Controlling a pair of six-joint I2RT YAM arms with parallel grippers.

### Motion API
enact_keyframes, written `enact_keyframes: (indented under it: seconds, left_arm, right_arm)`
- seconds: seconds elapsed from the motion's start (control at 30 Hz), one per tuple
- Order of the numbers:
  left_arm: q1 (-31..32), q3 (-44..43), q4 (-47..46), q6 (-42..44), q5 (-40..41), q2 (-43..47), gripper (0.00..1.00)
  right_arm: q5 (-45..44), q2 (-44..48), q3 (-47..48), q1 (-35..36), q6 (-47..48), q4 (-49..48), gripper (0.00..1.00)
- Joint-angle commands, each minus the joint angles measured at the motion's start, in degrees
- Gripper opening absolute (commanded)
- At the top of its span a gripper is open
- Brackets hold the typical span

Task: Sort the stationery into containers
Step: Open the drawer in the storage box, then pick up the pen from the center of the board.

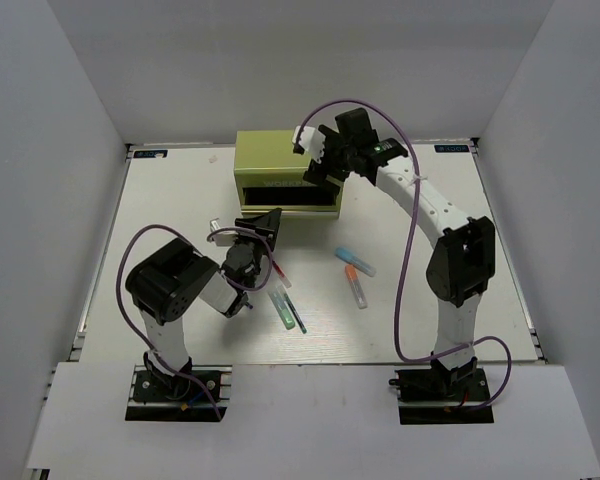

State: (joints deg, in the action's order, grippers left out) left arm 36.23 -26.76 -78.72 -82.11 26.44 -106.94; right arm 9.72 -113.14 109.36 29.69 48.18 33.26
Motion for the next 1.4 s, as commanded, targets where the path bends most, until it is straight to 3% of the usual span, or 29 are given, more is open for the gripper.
enact_keyframes:
  seconds: [0.0, 0.1, 0.3, 0.43, 0.53, 0.57, 0.6, 0.67, 0.7, 0.73, 0.8, 0.83, 0.93, 1.0, 1.03, 1.07, 1.17, 1.23, 1.37]
  left_arm:
    - [0.25, -0.39, 2.96, 2.65, 0.28, 4.71, 0.71]
    - [0.25, -0.39, 4.45, 3.18, -0.24, 6.64, 0.82]
    - [0.25, 1.36, 12.78, 5.64, -5.85, 14.46, 0.87]
    - [0.25, 3.47, 25.34, 9.50, -11.40, 23.33, 0.87]
    - [0.25, 3.99, 41.15, 12.93, -13.69, 32.97, 0.87]
    - [0.25, 4.00, 45.36, 13.89, -14.30, 35.45, 0.87]
    - [0.25, 4.00, 54.19, 15.38, -14.31, 38.00, 0.87]
    - [0.25, 2.52, 63.38, 16.10, -13.78, 44.49, 0.87]
    - [0.25, 1.29, 72.13, 16.10, -13.78, 46.10, 0.87]
    - [0.25, 0.67, 76.22, 16.10, -13.78, 47.33, 0.86]
    - [0.25, -0.65, 84.91, 16.10, -14.30, 48.92, 0.79]
    - [0.25, -0.66, 86.61, 16.10, -14.31, 49.71, 0.65]
    - [-0.37, -2.06, 90.66, 16.10, -16.06, 49.72, 0.42]
    - [-0.37, -2.76, 91.29, 17.24, -17.20, 49.19, 0.42]
    - [-0.37, -3.38, 91.81, 17.85, -17.21, 49.19, 0.45]
    - [-0.37, -3.90, 92.42, 18.47, -17.73, 48.58, 0.60]
    - [0.16, -6.19, 96.55, 18.99, -17.21, 47.44, 0.84]
    - [0.16, -7.59, 99.53, 19.00, -17.21, 47.43, 0.89]
    - [0.16, -9.09, 103.05, 19.62, -16.68, 47.43, 0.89]
  right_arm:
    - [2.06, 5.81, -3.88, -0.34, -1.78, 2.69, 0.90]
    - [2.50, 10.12, -8.61, -0.34, -1.69, 1.55, 0.90]
    - [3.29, 20.48, -18.18, -0.51, -1.25, -0.29, 0.90]
    - [4.86, 30.25, -27.78, -0.78, -2.74, -4.16, 0.90]
    - [6.71, 36.32, -37.07, -1.13, -5.10, -4.95, 0.90]
    - [7.33, 37.28, -38.42, -1.48, -5.81, -5.04, 0.86]
    - [7.51, 39.47, -39.91, -1.65, -7.13, -5.04, 0.71]
    - [8.12, 40.80, -45.45, -2.44, -10.90, -5.56, 0.41]
    - [8.30, 42.29, -46.94, -2.79, -11.70, -6.00, 0.18]
    - [8.74, 42.48, -50.96, -3.49, -13.01, -6.36, 0.12]
    - [10.23, 42.66, -54.32, -4.03, -14.08, -7.15, 0.17]
    - [10.93, 42.39, -55.82, -4.72, -15.39, -7.93, 0.23]
    - [11.11, 39.50, -57.06, -5.96, -18.02, -9.43, 0.43]
    - [11.03, 36.33, -57.42, -6.75, -20.31, -10.57, 0.49]
    - [10.94, 35.54, -57.42, -6.84, -20.67, -11.36, 0.51]
    - [10.94, 33.10, -57.33, -7.28, -21.02, -11.89, 0.52]
    - [10.68, 29.40, -57.59, -7.46, -21.64, -15.66, 0.56]
    - [9.10, 27.89, -58.03, -7.46, -22.25, -16.81, 0.58]
    - [6.02, 23.68, -57.95, -7.37, -22.34, -19.97, 0.59]
